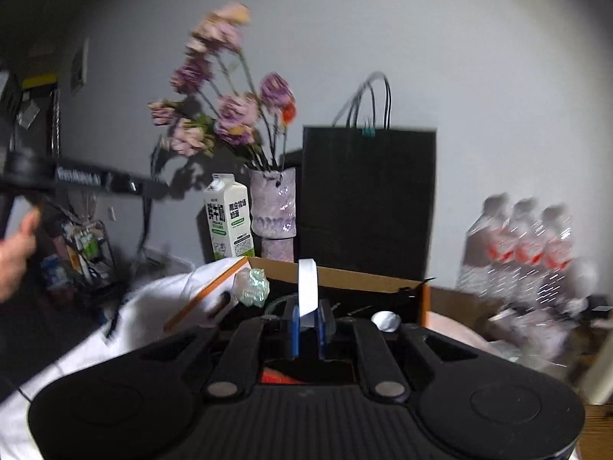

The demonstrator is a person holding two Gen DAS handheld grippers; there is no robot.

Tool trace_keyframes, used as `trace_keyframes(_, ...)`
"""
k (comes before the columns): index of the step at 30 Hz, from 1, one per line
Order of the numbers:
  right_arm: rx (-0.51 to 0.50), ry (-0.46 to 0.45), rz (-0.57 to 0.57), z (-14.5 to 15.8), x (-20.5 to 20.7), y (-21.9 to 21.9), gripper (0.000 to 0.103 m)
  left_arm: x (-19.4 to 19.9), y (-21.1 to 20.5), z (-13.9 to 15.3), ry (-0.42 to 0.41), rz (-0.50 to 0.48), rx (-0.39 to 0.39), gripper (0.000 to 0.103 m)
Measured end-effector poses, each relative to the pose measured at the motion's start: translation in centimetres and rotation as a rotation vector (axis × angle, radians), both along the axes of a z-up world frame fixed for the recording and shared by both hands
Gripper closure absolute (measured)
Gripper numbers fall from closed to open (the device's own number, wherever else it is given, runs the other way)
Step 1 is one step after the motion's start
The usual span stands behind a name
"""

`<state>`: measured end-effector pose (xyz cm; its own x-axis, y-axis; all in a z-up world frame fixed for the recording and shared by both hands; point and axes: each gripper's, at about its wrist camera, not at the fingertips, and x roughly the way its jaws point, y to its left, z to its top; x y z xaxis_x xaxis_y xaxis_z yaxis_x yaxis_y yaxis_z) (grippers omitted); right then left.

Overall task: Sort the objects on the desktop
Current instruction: 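Carry the white plug into the red box while the left tool carries a black cable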

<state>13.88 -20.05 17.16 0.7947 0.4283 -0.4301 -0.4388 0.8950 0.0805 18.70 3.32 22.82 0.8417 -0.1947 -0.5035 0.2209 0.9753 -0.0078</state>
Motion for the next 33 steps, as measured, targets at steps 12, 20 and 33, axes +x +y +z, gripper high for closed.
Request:
trace_keyframes(12, -0.038, 0.382, -0.023, -8.8, 20.2, 5.5, 0.095, 16.6, -1.3, -11.3, 0.290, 0.062, 0.112, 0.099)
trace_keyframes(20, 0.029, 0.513, 0.159, -12.6, 24.3, 9.5, 0.089, 18.6, 1.0, -13.2, 0.275, 0.114, 0.047, 0.061)
trace_keyframes(33, 0.004, 0.382, -0.058, -4.9, 19.5, 4.5, 0.064, 13.6, 1.2, -7.4, 0.318, 0.196, 0.040, 0.030)
